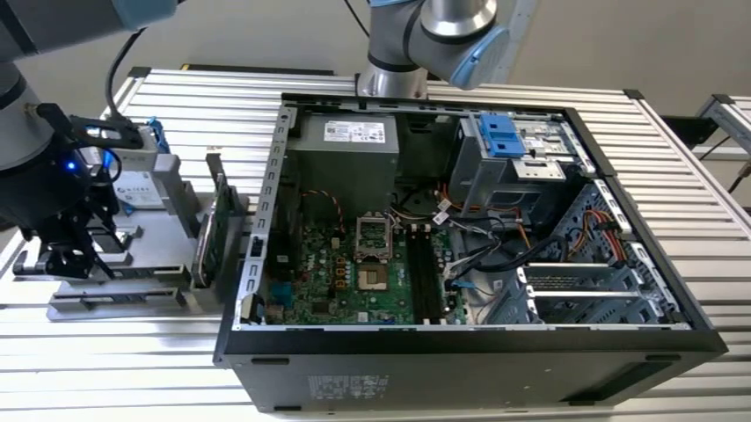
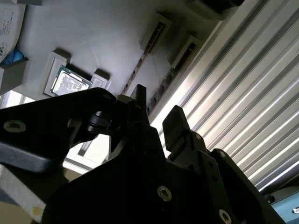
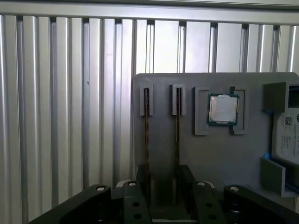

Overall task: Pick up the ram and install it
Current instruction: 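Pick up the ram and move it above insertion slot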

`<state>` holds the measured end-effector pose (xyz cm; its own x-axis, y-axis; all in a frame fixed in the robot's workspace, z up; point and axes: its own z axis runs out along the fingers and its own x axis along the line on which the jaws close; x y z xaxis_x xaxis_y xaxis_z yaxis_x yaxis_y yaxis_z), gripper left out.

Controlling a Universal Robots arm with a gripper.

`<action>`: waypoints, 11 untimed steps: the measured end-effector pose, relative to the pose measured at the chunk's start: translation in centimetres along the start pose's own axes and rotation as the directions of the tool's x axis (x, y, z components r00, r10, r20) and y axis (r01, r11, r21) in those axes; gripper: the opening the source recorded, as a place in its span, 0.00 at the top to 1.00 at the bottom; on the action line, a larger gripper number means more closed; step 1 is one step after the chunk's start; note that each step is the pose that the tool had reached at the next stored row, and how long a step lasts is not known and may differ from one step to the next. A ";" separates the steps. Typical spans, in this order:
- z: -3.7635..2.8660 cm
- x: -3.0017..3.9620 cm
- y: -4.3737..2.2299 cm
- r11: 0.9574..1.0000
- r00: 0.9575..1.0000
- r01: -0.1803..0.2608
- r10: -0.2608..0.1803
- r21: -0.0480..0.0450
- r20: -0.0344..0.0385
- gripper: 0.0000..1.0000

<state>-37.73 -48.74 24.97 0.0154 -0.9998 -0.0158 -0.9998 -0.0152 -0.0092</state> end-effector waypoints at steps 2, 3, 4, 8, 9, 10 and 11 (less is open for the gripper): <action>0.19 0.00 0.00 1.000 1.000 0.005 -0.005 0.000 0.000 0.00; 0.27 0.00 0.00 1.000 1.000 0.008 -0.008 0.000 0.000 0.00; 0.34 0.00 0.01 1.000 1.000 0.012 -0.012 0.000 0.000 0.00; 0.59 0.01 0.01 0.999 0.999 0.034 -0.034 -0.001 0.000 0.00; 0.64 0.03 0.02 0.999 0.999 0.036 -0.036 -0.001 0.000 0.00; 0.70 0.06 0.02 0.999 0.999 0.037 -0.037 -0.001 0.000 0.00; 0.76 0.09 0.02 0.999 0.999 0.038 -0.038 -0.001 0.000 0.00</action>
<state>-37.74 -48.82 24.21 0.0532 -0.9985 -0.0155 -0.9985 -0.0531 -0.0091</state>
